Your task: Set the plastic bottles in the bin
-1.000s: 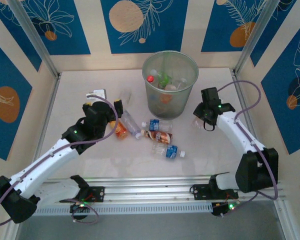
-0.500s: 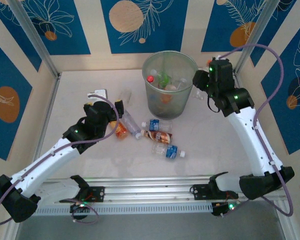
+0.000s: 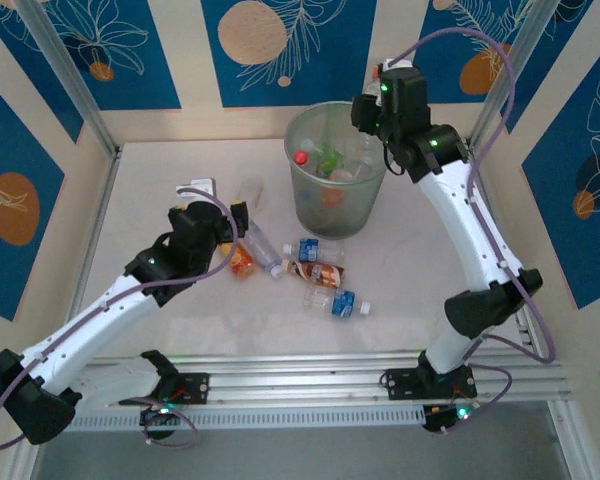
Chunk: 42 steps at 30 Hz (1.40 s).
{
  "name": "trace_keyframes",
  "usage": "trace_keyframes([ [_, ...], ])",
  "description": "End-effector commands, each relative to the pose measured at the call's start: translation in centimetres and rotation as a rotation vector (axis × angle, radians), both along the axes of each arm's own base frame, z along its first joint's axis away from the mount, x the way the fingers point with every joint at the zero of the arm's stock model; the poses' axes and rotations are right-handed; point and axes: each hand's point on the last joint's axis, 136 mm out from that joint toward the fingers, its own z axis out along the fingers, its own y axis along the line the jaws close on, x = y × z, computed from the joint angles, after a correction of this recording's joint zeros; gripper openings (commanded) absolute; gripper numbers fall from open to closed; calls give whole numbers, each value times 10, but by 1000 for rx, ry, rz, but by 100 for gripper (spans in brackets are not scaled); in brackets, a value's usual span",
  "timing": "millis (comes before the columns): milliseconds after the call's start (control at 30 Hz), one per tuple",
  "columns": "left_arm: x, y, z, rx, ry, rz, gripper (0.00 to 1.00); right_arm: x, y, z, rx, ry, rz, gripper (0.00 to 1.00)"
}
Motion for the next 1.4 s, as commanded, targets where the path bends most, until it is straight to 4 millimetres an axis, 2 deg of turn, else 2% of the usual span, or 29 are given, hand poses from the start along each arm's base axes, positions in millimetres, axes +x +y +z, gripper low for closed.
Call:
trace_keyframes([
  [0, 0, 2, 10, -10, -2, -3, 100, 15, 11, 13, -33, -45, 38, 47],
  [233, -3, 6, 10, -4, 0, 4, 100, 45, 33, 2, -66, -39, 97, 48],
  [467, -6, 10, 13, -8, -3, 7, 100, 67, 44, -20, -109, -10, 117, 48],
  [633, -8, 13, 12, -6, -1, 12, 99, 80, 40, -37, -139, 13, 107, 48],
  [833, -10, 16, 12, -5, -2, 23, 99, 92, 34, -71, -178, 78, 97, 49],
  [1067, -9, 16, 12, -4, -1, 24, 100, 100, 15, -100, -250, 124, 80, 52],
  [1367, -8, 16, 12, -3, -2, 28, 100, 92, 1, -122, -281, 162, 76, 67],
])
